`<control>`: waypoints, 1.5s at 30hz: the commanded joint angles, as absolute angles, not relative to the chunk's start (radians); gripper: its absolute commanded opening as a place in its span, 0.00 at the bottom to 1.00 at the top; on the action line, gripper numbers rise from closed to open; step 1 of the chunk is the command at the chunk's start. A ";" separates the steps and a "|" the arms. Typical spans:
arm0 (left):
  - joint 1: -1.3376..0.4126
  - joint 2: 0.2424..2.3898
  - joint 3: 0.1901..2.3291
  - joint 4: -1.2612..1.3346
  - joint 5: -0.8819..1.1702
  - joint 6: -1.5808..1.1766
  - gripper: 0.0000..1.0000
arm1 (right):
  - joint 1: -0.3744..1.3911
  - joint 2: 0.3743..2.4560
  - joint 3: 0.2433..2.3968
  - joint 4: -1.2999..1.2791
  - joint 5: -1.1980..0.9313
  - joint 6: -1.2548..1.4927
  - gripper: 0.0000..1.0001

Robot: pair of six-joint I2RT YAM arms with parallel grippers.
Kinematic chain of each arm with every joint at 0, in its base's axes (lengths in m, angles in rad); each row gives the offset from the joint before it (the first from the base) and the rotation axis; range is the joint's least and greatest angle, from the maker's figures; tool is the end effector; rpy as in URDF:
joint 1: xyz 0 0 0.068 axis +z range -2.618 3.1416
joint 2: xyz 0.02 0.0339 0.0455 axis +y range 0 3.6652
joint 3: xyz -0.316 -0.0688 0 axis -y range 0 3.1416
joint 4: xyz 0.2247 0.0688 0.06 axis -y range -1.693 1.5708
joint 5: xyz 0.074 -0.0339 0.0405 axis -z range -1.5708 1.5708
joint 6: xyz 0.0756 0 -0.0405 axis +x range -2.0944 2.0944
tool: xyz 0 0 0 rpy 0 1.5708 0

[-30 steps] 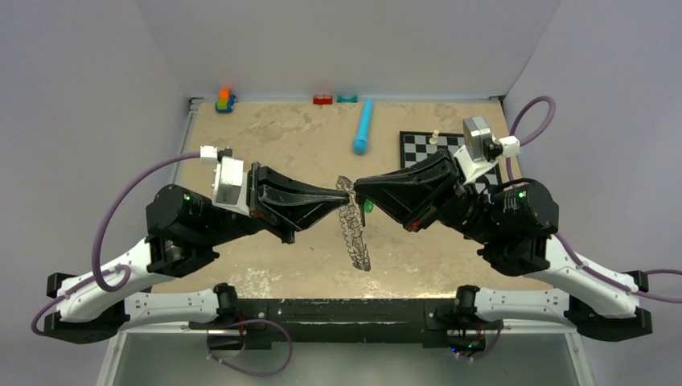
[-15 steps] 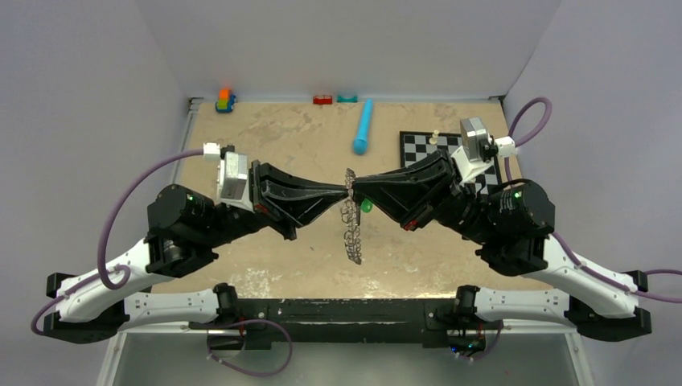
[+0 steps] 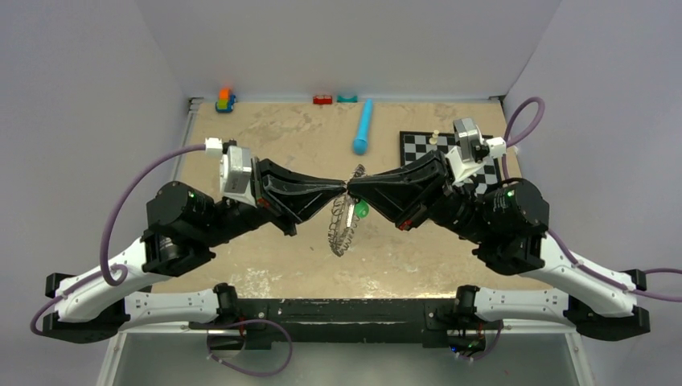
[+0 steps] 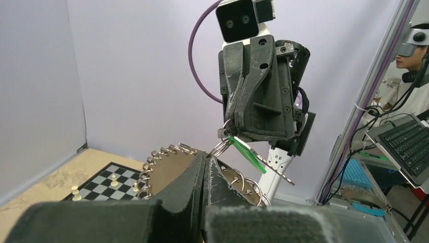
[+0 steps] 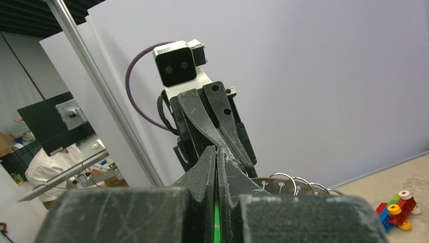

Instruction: Remove the keys from the keyring

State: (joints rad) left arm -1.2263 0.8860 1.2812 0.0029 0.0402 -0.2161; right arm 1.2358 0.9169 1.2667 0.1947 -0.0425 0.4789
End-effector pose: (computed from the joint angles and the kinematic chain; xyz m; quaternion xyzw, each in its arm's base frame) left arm 0.0452 -0.1349 0.5581 0.2823 0.4760 -0.5582 0.6181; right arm 0.0450 0.1391 0.5751 -0.1985 0.4492 0.6654 0.5621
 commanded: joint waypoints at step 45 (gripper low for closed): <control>-1.285 1.015 1.532 -0.435 -0.239 -0.106 0.00 | 1.224 0.985 1.282 -0.070 0.178 0.439 0.00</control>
State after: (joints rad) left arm -1.2610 0.9920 1.4971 -0.4545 -0.2615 -0.1326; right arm 1.2297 0.9867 1.3022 0.0021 0.1276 0.4187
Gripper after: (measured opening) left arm 0.011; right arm 0.007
